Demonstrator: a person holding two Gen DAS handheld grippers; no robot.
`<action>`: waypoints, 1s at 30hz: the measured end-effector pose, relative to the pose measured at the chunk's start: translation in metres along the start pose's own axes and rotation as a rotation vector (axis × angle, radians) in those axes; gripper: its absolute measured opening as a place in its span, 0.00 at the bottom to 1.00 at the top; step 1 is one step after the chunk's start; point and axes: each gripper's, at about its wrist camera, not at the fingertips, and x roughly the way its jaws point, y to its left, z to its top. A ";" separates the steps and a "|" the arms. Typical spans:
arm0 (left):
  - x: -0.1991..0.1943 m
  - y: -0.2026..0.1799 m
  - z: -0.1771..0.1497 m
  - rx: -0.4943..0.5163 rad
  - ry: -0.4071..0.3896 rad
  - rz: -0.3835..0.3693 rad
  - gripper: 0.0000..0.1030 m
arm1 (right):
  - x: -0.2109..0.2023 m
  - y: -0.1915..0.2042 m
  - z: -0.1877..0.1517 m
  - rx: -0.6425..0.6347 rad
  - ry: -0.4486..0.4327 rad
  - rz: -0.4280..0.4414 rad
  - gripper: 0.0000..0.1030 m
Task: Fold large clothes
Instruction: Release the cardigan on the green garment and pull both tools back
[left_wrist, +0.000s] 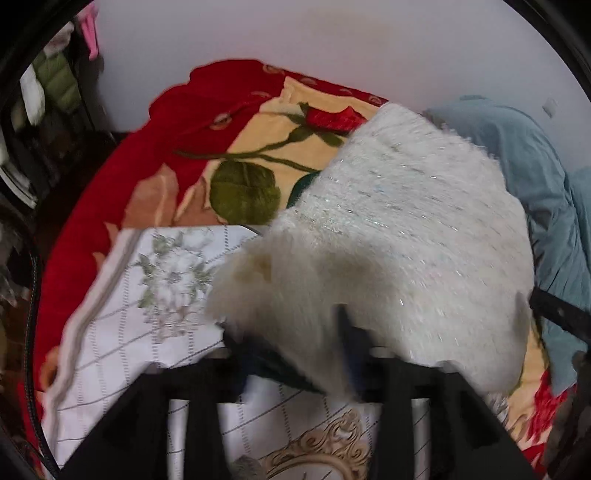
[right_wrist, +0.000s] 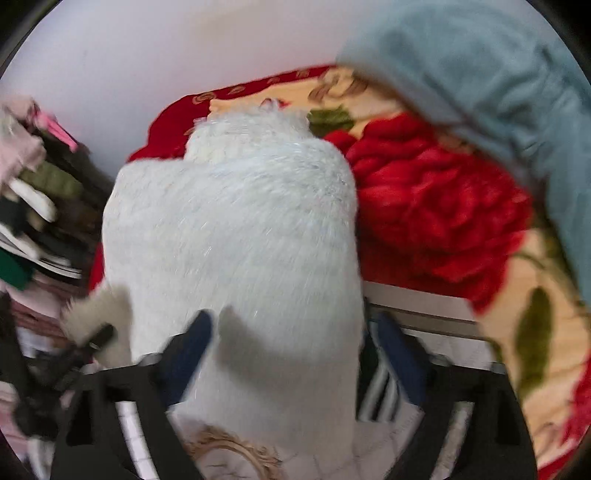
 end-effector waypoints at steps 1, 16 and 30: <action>-0.008 -0.002 -0.001 0.017 -0.012 0.012 0.93 | -0.009 0.006 -0.009 -0.013 -0.014 -0.040 1.00; -0.215 0.006 -0.043 0.166 -0.208 0.031 0.98 | -0.209 0.100 -0.145 -0.010 -0.194 -0.347 1.00; -0.408 0.038 -0.106 0.223 -0.302 -0.005 0.98 | -0.450 0.194 -0.260 0.054 -0.354 -0.396 1.00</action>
